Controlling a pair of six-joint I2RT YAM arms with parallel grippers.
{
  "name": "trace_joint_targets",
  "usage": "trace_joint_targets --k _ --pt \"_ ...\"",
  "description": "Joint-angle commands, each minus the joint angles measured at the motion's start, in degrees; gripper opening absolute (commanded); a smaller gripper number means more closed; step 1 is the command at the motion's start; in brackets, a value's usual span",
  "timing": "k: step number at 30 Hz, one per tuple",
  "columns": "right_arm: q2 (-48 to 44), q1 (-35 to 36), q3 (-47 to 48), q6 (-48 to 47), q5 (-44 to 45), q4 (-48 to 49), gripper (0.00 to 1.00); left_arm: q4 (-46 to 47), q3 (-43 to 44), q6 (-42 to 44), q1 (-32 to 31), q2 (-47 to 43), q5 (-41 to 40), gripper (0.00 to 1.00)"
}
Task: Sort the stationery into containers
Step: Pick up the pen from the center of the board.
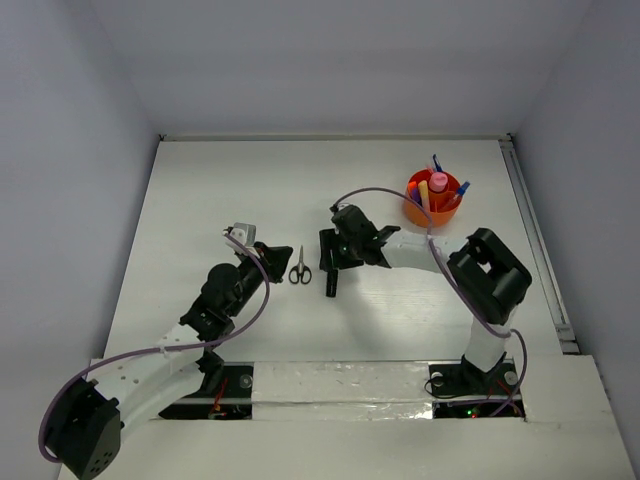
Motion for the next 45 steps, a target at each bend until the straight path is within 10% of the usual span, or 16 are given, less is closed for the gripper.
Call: trace_joint_targets --k 1,11,28,45 --pt "3.1 0.2 3.8 -2.6 2.4 -3.3 0.65 2.8 1.4 0.2 -0.4 0.2 0.9 0.04" --pt "7.2 0.8 11.7 -7.5 3.1 -12.5 0.46 2.6 1.0 0.3 -0.4 -0.9 0.0 0.04" --pt "14.2 3.1 20.8 -11.3 1.6 -22.9 0.50 3.5 1.0 -0.1 -0.4 0.0 1.0 0.04" --pt "-1.5 -2.5 16.2 -11.5 13.5 -9.0 0.09 3.8 0.9 0.0 -0.4 0.4 0.9 0.03"
